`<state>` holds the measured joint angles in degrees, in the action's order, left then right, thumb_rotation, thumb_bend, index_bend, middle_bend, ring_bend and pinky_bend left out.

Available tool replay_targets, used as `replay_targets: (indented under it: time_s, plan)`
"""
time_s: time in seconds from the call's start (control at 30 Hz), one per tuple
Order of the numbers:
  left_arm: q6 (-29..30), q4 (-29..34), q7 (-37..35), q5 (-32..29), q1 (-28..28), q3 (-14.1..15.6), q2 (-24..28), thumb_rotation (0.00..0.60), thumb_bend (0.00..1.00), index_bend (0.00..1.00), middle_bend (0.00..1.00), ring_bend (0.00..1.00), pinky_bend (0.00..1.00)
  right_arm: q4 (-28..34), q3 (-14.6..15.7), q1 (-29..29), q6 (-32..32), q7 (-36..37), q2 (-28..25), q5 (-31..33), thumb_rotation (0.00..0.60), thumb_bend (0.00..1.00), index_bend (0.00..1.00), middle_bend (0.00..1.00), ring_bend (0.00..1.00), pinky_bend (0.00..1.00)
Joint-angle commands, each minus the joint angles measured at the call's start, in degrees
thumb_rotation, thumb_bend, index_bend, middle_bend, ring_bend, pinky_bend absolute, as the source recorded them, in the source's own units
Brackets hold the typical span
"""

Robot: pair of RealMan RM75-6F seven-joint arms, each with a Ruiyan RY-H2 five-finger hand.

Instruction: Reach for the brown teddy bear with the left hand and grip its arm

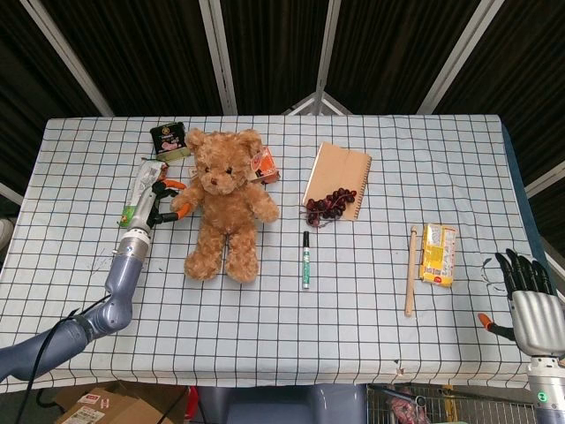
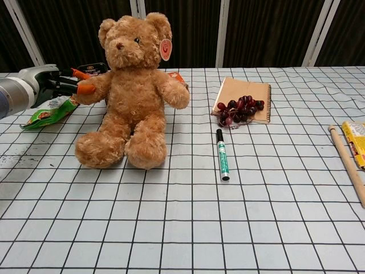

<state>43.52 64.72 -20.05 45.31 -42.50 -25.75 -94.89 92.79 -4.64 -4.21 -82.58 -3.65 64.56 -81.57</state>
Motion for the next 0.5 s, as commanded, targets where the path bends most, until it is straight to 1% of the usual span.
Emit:
replay_targets:
  time_s: [0.03, 0.07, 0.13, 0.2, 0.27, 0.3, 0.37, 0.43, 0.5]
  plan:
    - [0.8, 0.4, 2.4, 0.4, 0.2, 1.2, -0.1, 0.600, 0.48, 0.35, 0.47, 0.01, 0.00, 0.0, 0.0, 0.0, 0.0, 0.0, 0.0, 0.0, 0.600, 0.17, 0.02, 0.00, 0.01, 0.00]
    - [0.4, 0.1, 2.9, -0.1, 0.2, 1.5, -0.2, 0.600, 0.47, 0.35, 0.46, 0.01, 0.00, 0.0, 0.1, 0.1, -0.1, 0.0, 0.0, 0.0, 0.600, 0.17, 0.02, 0.00, 0.01, 0.00]
    - [-0.4, 0.1, 2.4, -1.1, 0.3, 1.0, -0.3, 0.600, 0.47, 0.35, 0.45, 0.01, 0.00, 0.0, 0.0, 0.0, -0.2, 0.0, 0.0, 0.0, 0.600, 0.17, 0.02, 0.00, 0.01, 0.00]
    - [-0.3, 0.6, 0.9, -0.2, 0.6, 0.3, 0.0, 0.600, 0.44, 0.33, 0.39, 0.00, 0.00, 0.1, 0.0, 0.1, -0.3, -0.1, 0.0, -0.1, 0.600, 0.17, 0.02, 0.00, 0.01, 0.00]
    - [0.0, 1.4, -0.3, 2.0, 1.0, 0.2, 0.5, 0.600, 0.41, 0.31, 0.27, 0.00, 0.00, 0.2, 0.0, 0.1, -0.5, -0.1, -0.1, -0.3, 0.600, 0.17, 0.02, 0.00, 0.01, 0.00]
    - [0.0, 2.1, -1.1, 3.3, 1.2, 0.2, 1.0, 0.600, 0.41, 0.30, 0.23, 0.00, 0.00, 0.2, 0.0, 0.1, -0.5, -0.1, -0.1, -0.3, 0.600, 0.17, 0.02, 0.00, 0.01, 0.00]
    - [-1.1, 4.8, -3.9, 6.3, 2.1, 0.2, 2.8, 0.600, 0.41, 0.27, 0.10, 0.00, 0.00, 0.2, 0.0, 0.1, -0.5, 0.0, -0.1, -0.3, 0.600, 0.17, 0.02, 0.00, 0.01, 0.00]
    - [-3.1, 8.3, -7.5, 9.6, 3.3, 0.2, 5.6, 0.600, 0.41, 0.25, 0.03, 0.00, 0.00, 0.2, -0.1, 0.0, -0.4, 0.1, -0.1, -0.3, 0.600, 0.17, 0.02, 0.00, 0.01, 0.00]
    - [-3.8, 12.1, -10.5, 12.7, 4.8, 0.3, 8.3, 0.600, 0.41, 0.23, 0.01, 0.00, 0.00, 0.3, 0.0, -0.1, -0.2, 0.2, -0.1, -0.5, 0.600, 0.17, 0.02, 0.00, 0.01, 0.00]
